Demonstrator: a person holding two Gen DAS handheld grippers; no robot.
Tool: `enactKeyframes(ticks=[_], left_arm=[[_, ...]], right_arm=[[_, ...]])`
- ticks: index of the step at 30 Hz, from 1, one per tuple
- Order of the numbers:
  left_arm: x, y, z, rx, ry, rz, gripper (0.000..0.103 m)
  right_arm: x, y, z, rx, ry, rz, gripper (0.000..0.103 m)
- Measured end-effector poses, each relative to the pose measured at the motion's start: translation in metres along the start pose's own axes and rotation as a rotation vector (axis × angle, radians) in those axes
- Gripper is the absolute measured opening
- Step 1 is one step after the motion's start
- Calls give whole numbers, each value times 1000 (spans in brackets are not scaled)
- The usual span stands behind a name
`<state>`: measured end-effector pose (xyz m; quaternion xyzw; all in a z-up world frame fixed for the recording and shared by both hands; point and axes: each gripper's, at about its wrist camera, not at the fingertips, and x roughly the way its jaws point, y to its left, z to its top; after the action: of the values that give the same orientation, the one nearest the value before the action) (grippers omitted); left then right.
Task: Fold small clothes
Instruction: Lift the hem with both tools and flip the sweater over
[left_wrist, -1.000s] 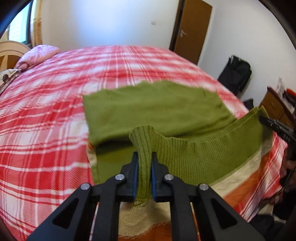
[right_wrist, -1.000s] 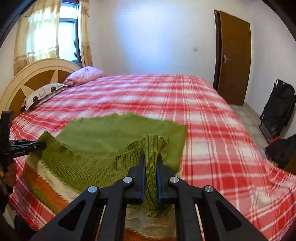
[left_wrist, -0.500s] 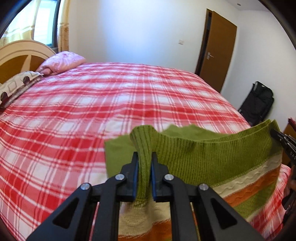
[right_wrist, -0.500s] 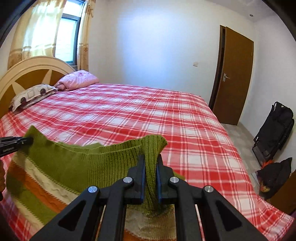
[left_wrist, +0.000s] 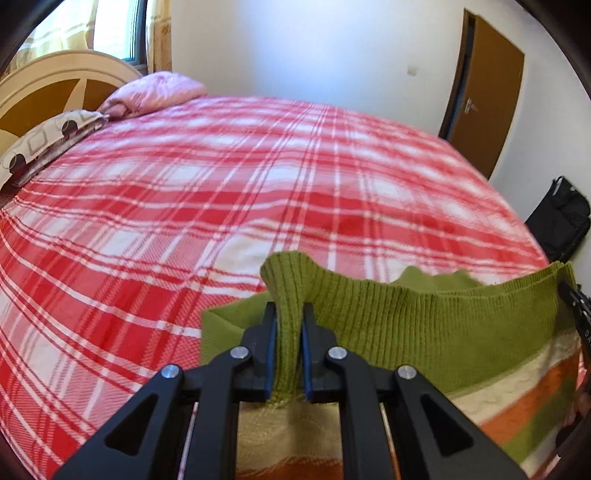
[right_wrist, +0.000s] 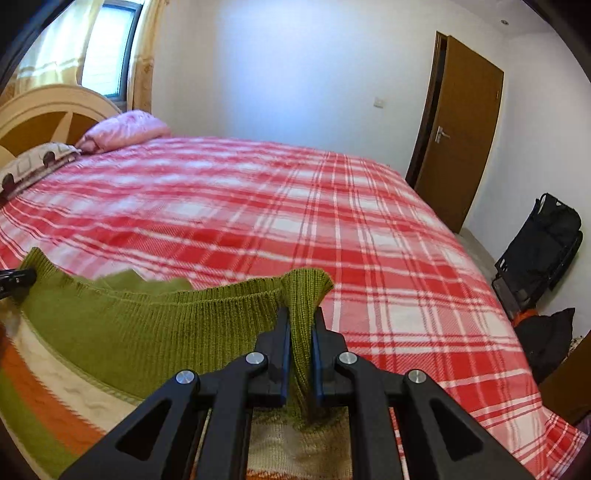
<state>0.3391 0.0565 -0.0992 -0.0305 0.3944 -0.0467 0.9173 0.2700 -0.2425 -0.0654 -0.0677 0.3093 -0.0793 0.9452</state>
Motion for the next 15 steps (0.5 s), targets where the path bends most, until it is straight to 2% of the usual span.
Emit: enactKeyframes(ticks=[4, 7, 10, 11, 13, 15], left_arm=[[15, -1, -7, 3, 28, 30, 13], [20, 1, -5, -18, 35, 29, 18], [25, 3, -6, -25, 46, 38, 27], [27, 4, -6, -33, 52, 44, 35], [29, 8, -5, -53, 60, 38, 38], [30, 10, -4, -64, 68, 32, 42]], right_arm=[[16, -2, -8, 14, 30, -5, 9], [25, 0, -11, 4, 60, -26, 9], [41, 4, -12, -16, 130, -43, 9], [46, 6, -12, -26, 160, -58, 12], [49, 10, -13, -47, 181, -97, 21], [50, 12, -14, -63, 187, -142, 39]])
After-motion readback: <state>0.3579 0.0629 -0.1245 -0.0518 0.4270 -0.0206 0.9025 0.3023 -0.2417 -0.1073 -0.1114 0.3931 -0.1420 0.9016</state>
